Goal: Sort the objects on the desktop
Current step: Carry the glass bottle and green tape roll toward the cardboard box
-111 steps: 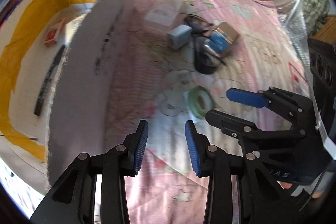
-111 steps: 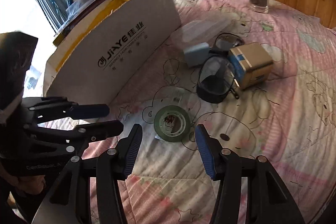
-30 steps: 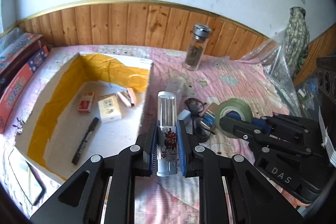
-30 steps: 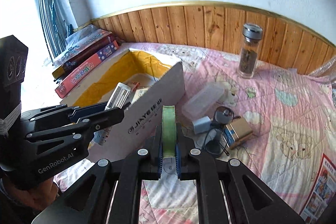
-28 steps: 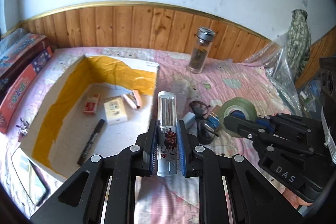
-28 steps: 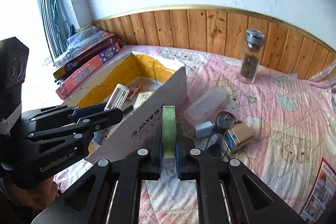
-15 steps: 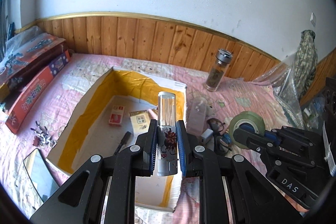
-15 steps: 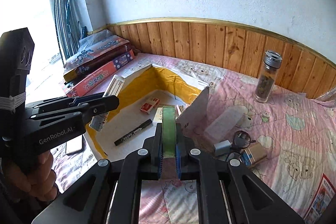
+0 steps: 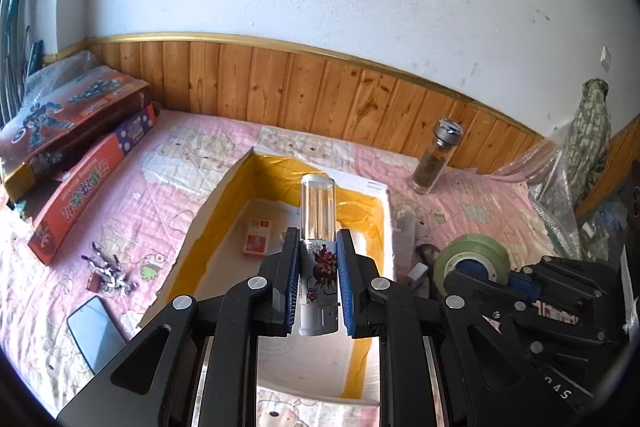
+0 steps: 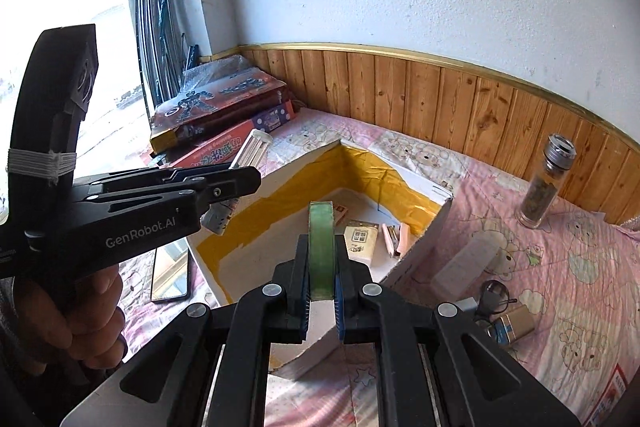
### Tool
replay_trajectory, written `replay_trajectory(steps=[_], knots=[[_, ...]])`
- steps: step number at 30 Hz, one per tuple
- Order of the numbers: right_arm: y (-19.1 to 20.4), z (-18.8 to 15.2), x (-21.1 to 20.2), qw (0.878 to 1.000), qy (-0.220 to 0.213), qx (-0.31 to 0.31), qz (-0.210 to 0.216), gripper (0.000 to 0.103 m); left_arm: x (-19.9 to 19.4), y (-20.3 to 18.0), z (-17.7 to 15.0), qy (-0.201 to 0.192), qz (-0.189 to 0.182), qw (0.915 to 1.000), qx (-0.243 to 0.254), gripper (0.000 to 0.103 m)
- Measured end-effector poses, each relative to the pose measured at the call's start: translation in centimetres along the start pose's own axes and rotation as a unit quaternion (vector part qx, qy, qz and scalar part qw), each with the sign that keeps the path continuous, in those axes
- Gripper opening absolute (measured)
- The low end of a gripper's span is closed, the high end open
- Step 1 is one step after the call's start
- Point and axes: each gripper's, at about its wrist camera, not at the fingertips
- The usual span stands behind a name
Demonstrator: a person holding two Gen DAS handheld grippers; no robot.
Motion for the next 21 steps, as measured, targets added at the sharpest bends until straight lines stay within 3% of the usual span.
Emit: replay_trajectory(steps=[12,21], knots=[[2.3,2.3,1.5,0.999,0.002,-0.029,0.021,0.010,2.4,3.9,-0.5,0.046,0.020,0.9987,-0.008,0.017],[2.8,0.6,5.6,0.998,0.043,-0.037,0.041,0.010,5.7,6.4,-0.9,0.085,0.043,0.9954,-0.012,0.017]])
Point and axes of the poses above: each gripper's, at about its wrist camera, not at the fingertips, and x roughly the way its jaws point, y to its left, z to its top, and after that the axes turned 2 degrees about y, right-handed
